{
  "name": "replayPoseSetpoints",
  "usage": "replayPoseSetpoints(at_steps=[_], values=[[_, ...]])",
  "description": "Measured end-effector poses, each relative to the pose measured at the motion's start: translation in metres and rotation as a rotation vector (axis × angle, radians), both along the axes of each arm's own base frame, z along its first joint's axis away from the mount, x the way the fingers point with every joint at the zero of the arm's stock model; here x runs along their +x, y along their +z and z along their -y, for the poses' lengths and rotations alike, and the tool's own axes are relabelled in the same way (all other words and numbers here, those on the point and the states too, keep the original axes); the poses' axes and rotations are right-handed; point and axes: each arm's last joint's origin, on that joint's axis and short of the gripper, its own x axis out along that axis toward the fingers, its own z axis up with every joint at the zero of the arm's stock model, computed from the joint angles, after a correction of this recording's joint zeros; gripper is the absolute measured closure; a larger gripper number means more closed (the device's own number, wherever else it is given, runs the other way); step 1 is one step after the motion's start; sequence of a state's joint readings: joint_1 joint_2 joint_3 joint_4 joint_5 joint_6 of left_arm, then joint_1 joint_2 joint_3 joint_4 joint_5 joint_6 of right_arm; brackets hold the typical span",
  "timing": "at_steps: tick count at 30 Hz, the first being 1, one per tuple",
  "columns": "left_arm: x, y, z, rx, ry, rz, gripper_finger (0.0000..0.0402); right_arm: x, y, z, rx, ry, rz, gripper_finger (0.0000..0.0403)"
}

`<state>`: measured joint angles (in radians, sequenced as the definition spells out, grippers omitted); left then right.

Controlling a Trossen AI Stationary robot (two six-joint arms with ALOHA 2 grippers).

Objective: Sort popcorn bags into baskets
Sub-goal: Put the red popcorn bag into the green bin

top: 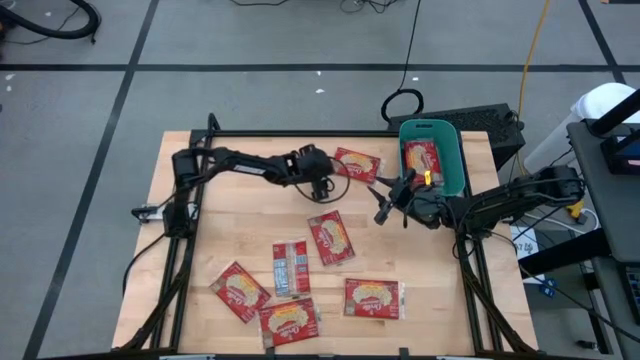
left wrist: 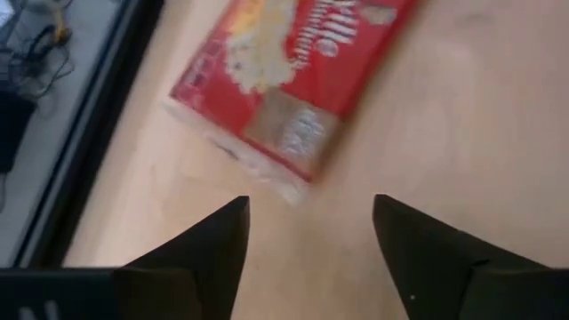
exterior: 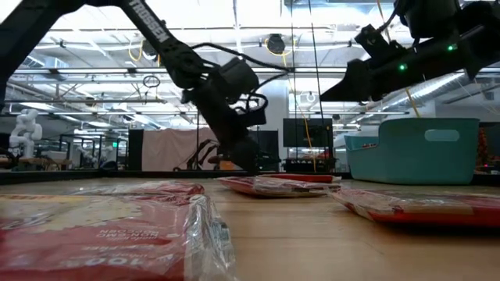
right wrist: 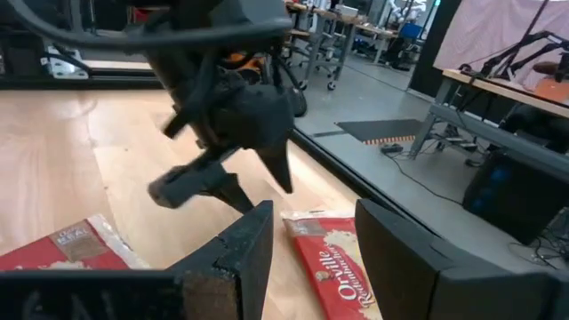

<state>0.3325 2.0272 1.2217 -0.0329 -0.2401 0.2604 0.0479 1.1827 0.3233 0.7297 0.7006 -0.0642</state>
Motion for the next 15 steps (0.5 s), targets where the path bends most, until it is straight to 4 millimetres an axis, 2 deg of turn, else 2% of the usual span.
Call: replayPoseSetpoints(at_steps=[6,10,15], values=[[0.006,0.006,-0.01,-0.007,0.022,0.02,0.0117,-0.001,-0.001,0.0,0.0,0.0,-0.003,0.0248],[0.006,0.009,-0.015,-0.038,0.035,0.007,0.0121,-0.001,-0.001,0.0,0.0,0.0,0.003,0.0248],[0.002,0.015,-0.012,-0.098,0.041,-0.071,0.0135,-0.001,-0.001,0.0,0.001,0.005,0.0,0.0248]])
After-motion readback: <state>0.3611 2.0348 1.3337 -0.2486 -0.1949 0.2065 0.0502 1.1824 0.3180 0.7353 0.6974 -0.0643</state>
